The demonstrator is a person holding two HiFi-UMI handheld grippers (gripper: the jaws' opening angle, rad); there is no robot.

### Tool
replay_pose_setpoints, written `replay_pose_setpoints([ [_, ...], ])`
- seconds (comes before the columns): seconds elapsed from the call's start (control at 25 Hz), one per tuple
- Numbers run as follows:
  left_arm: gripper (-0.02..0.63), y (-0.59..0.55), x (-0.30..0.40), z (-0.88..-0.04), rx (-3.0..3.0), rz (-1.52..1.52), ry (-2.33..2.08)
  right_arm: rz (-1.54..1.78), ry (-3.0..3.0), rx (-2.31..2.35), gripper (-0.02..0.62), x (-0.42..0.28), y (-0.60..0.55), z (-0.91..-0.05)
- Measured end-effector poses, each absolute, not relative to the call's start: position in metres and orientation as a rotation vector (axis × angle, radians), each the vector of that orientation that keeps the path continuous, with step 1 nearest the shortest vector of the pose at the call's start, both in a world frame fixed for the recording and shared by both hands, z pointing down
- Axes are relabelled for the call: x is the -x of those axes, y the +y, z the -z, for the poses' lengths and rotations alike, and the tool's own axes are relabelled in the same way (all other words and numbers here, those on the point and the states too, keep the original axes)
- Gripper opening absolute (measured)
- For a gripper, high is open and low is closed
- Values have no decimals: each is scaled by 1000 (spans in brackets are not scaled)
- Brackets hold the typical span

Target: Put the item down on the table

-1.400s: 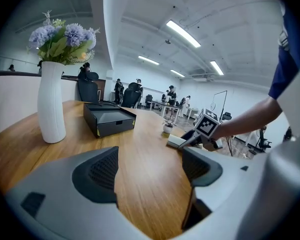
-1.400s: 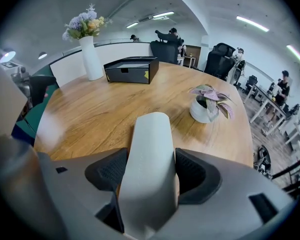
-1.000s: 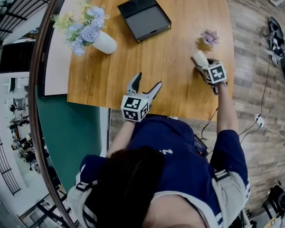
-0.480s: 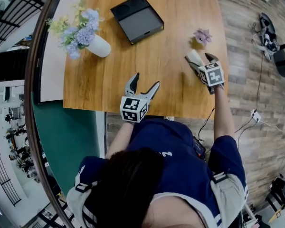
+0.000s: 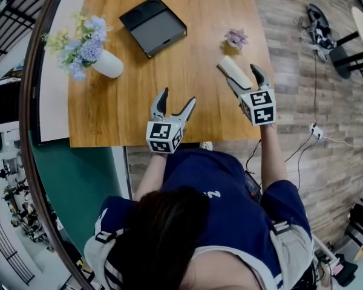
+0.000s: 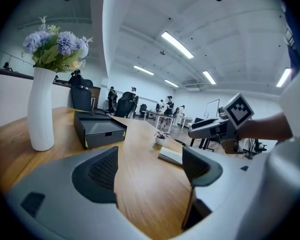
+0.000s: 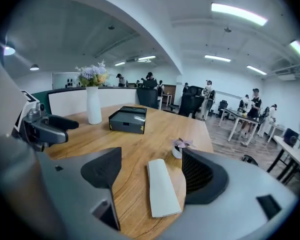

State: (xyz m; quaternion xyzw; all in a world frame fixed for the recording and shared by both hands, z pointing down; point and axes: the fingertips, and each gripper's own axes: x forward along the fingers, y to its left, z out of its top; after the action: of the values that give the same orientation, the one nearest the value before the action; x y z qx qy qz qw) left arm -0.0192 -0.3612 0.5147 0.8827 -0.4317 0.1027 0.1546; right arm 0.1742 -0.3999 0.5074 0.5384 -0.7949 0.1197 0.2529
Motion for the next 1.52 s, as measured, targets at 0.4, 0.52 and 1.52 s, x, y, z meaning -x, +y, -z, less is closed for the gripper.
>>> replay_pose_setpoints([
  [0.4, 383, -349, 4, -487, -2621, -231, -1218, -316, -2223, -1796, 382, -176, -320, -473],
  [0.52, 383, -342, 2, -488, -2633, -238, -1202, -340, -2201, -1855, 380, -178, -301, -478],
  [1.52, 2, -331, -11, -471, -2737, -202, -1069, -345, -2269, -1725, 9, -147, -290, -480],
])
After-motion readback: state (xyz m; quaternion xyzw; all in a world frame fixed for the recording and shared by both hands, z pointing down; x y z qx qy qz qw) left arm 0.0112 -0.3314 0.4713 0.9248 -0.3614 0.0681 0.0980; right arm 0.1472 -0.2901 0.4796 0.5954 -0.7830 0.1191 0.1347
